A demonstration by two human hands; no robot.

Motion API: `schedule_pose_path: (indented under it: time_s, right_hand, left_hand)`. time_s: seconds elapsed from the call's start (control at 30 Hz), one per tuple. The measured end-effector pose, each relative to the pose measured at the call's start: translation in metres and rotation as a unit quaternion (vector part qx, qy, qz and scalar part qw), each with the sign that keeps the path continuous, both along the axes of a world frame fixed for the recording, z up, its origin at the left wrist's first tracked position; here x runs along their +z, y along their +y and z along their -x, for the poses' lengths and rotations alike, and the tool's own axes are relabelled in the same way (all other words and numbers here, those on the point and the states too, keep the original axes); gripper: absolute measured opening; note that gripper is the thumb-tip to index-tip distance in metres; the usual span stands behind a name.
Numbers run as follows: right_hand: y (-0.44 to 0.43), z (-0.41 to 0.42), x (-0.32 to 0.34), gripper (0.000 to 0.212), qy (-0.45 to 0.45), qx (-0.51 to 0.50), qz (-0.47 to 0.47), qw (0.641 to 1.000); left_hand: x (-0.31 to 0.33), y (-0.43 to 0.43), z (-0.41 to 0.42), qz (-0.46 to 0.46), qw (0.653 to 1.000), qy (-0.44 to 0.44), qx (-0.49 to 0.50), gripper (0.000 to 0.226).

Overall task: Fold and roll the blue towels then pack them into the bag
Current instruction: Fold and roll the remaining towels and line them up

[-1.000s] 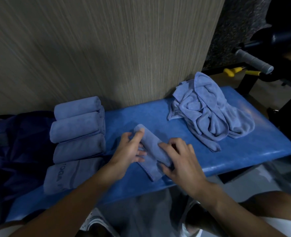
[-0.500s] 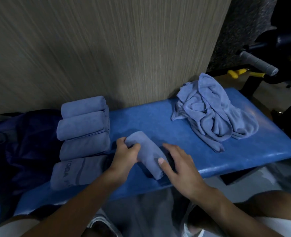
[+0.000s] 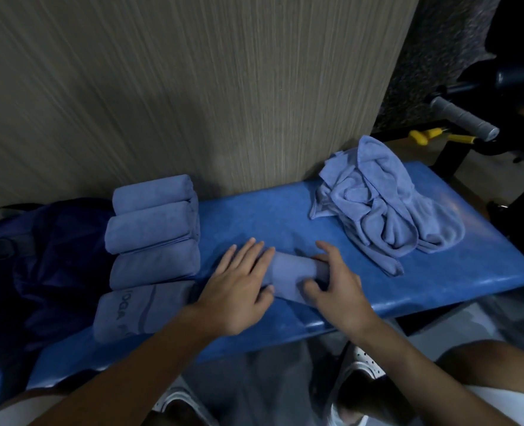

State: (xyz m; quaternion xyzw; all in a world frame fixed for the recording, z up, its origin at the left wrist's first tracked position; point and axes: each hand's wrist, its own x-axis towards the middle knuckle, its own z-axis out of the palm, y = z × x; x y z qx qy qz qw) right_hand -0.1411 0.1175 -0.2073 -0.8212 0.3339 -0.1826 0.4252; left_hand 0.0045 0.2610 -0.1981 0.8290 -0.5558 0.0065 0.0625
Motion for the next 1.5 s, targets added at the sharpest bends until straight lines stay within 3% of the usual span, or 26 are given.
schedule_pose_path:
  time_s: [0.1, 0.17, 0.33, 0.43, 0.5, 0.57, 0.63, 0.7, 0.87, 1.0, 1.1, 1.23, 1.37, 1.5]
  right_hand:
    - [0.0, 0.002, -0.003, 0.073, 0.076, -0.008, 0.038, 0.996]
    - [0.001, 0.004, -0.006, 0.085, 0.116, 0.005, 0.098, 0.988]
    - [-0.003, 0.004, -0.014, 0.092, 0.158, 0.011, 0.168, 0.973]
    - [-0.004, 0.005, -0.008, 0.083, 0.149, 0.013, 0.117, 0.982]
    - [-0.007, 0.005, -0.004, 0.068, 0.129, 0.002, 0.07, 0.989]
    - [-0.009, 0.006, -0.002, 0.058, 0.115, -0.002, 0.041, 0.993]
    - [-0.011, 0.006, -0.001, 0.053, 0.071, -0.01, -0.016, 0.997]
    - [-0.013, 0.007, 0.006, 0.045, -0.011, -0.023, -0.121, 0.992]
    - [-0.013, -0.005, 0.032, 0.035, -0.147, -0.048, -0.234, 0.96]
    - [0.004, -0.042, 0.061, 0.028, -0.166, 0.001, -0.341, 0.925]
    - [0.03, -0.08, 0.08, 0.034, -0.131, 0.07, -0.444, 0.884]
    - [0.072, -0.129, 0.082, 0.041, -0.093, 0.057, -0.395, 0.912]
    - [0.1, -0.161, 0.08, 0.043, -0.059, 0.044, -0.357, 0.931]
    - [0.114, -0.174, 0.075, 0.034, -0.019, 0.051, -0.303, 0.951]
  left_hand:
    - [0.0, -0.007, -0.002, -0.006, 1.0, -0.005, -0.005, 0.063]
    - [-0.004, -0.008, -0.006, -0.016, 0.999, -0.024, -0.021, 0.063]
    - [-0.013, -0.01, -0.012, -0.021, 1.0, 0.01, -0.021, 0.071]
    - [-0.012, -0.015, -0.017, -0.005, 0.986, 0.161, 0.037, 0.086]
    - [-0.007, -0.019, -0.025, 0.028, 0.948, 0.294, 0.116, 0.107]
    - [0.0, -0.022, -0.034, -0.004, 0.928, 0.343, 0.148, 0.115]
    - [0.005, -0.024, -0.037, -0.037, 0.929, 0.343, 0.134, 0.085]
    - [0.013, -0.024, -0.032, -0.004, 0.918, 0.371, 0.136, 0.061]
    - [0.041, -0.012, -0.019, 0.185, 0.791, 0.556, 0.178, 0.044]
    - [0.07, 0.013, -0.03, 0.292, 0.679, 0.623, 0.256, 0.044]
    - [0.083, 0.048, -0.054, 0.344, 0.632, 0.621, 0.309, 0.022]
    - [0.084, 0.099, -0.091, 0.4, 0.584, 0.605, 0.365, 0.026]
    - [0.068, 0.136, -0.116, 0.402, 0.612, 0.548, 0.404, 0.053]
    - [0.057, 0.147, -0.121, 0.399, 0.646, 0.496, 0.421, 0.037]
